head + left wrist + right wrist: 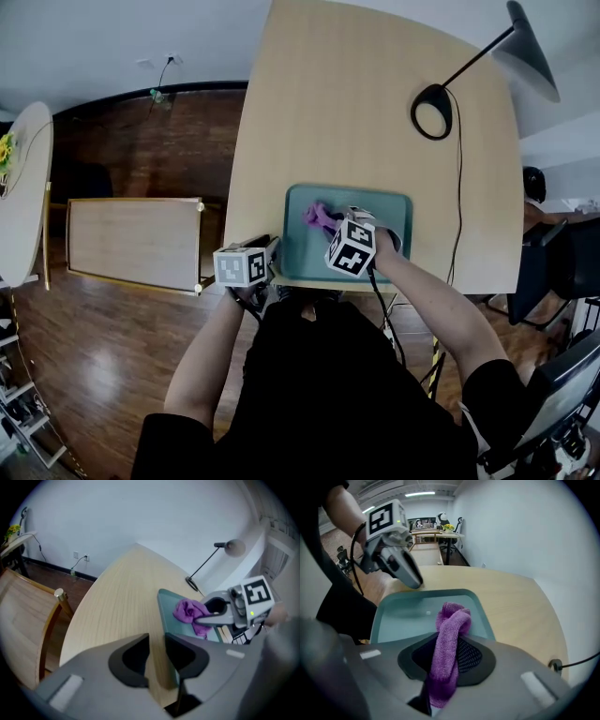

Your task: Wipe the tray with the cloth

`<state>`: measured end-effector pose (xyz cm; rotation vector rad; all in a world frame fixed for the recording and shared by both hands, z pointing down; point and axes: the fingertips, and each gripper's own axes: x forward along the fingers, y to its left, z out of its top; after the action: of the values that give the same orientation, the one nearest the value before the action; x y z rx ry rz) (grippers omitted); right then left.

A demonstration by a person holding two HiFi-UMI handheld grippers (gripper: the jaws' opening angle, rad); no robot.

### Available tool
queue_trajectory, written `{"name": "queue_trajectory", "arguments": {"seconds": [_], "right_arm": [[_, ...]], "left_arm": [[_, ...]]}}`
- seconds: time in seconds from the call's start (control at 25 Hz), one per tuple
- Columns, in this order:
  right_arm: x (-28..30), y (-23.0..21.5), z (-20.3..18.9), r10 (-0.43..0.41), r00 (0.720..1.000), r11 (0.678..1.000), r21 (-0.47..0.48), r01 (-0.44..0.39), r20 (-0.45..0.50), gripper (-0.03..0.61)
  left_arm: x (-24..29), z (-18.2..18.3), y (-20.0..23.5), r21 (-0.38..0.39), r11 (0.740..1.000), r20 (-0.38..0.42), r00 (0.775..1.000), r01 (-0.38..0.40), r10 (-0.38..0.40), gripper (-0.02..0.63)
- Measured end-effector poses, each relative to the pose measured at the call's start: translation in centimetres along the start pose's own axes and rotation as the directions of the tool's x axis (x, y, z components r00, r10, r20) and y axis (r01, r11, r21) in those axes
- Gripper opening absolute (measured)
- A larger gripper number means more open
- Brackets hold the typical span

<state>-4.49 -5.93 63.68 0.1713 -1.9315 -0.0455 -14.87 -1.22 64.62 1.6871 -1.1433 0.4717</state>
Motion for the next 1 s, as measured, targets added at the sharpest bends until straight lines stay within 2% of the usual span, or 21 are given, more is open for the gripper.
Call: {"name": "queue_trajectory", "arguments": {"seconds": [0.12, 0.2, 0.4, 0.48, 0.56, 0.8, 0.92, 1.0], "right_arm": [[-0.3, 3.8, 0.6, 0.042, 0.999, 0.999, -0.033, -0.042, 0.018, 0.087], [-0.4, 6.2, 1.0, 0.059, 0.998, 0.996, -0.073, -0.057, 0.024, 0.087], [-0.7, 12.1, 1.6, 0.102, 0.994, 0.973, -0.210, -0.094, 0.027, 0.087], [-0.7, 12.8, 1.8, 0.082, 0.996, 0.956, -0.284, -0.072, 0.022, 0.087], [-0.6, 13.0, 2.0, 0.080, 0.997, 0.945, -0.319, -0.072, 0.013, 0.087], [-0.4, 11.8, 2.0, 0.177, 0.984, 0.948, -0.267, -0.172, -0.008, 0.087], [0.4, 8.9, 2.5, 0.175, 0.984, 0.963, -0.206, -0.175, -0.019, 0.087], [0.9, 6.2, 2.9, 0.173, 0.985, 0.976, -0.132, -0.174, -0.019, 0.087]], "left_arm": [[0.9, 1.1, -0.5, -0.017, 0.999, -0.040, 0.998, 0.041, -0.042, 0.129], [1.7, 1.2, -0.8, -0.019, 0.998, -0.096, 0.993, 0.061, -0.062, 0.129], [2.6, 0.6, -1.3, 0.061, 0.997, -0.218, 0.975, 0.055, -0.041, 0.099], [2.9, 0.5, -1.7, 0.067, 0.996, -0.241, 0.970, 0.052, -0.034, 0.044], [2.9, 0.5, -1.8, 0.079, 0.996, -0.251, 0.968, 0.038, -0.017, 0.044], [2.9, 0.4, -1.8, -0.003, 0.998, -0.240, 0.969, 0.064, -0.063, 0.043], [2.9, 0.4, -1.7, -0.038, 0.995, -0.225, 0.970, 0.089, -0.095, 0.043], [2.8, 0.4, -1.9, -0.062, 0.992, -0.211, 0.970, 0.110, -0.121, 0.045]]}}
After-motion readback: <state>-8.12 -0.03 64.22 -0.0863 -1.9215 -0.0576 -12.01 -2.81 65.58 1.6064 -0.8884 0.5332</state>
